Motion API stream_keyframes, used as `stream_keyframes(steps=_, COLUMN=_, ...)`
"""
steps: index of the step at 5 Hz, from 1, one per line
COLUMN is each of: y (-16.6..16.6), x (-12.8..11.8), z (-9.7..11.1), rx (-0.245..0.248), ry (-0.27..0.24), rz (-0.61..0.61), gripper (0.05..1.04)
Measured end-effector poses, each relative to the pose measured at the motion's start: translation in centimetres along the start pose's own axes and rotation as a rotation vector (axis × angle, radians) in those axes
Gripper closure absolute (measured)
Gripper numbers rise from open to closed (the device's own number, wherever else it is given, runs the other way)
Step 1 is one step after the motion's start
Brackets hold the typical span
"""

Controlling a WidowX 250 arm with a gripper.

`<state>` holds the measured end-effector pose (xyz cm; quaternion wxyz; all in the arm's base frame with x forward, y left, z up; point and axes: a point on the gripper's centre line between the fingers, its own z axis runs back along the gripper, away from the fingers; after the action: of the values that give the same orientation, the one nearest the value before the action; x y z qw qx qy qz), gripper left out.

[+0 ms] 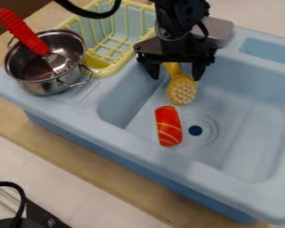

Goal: Take the yellow brush out of the pot and put it in the sink

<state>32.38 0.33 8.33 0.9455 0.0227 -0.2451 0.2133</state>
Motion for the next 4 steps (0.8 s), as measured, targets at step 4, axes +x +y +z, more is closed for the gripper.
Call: stream_keyframes(steps=4, y=0.0, x=0.7, z=2.4, rx=0.029, ry=0.010, rz=0.028, gripper=0.084)
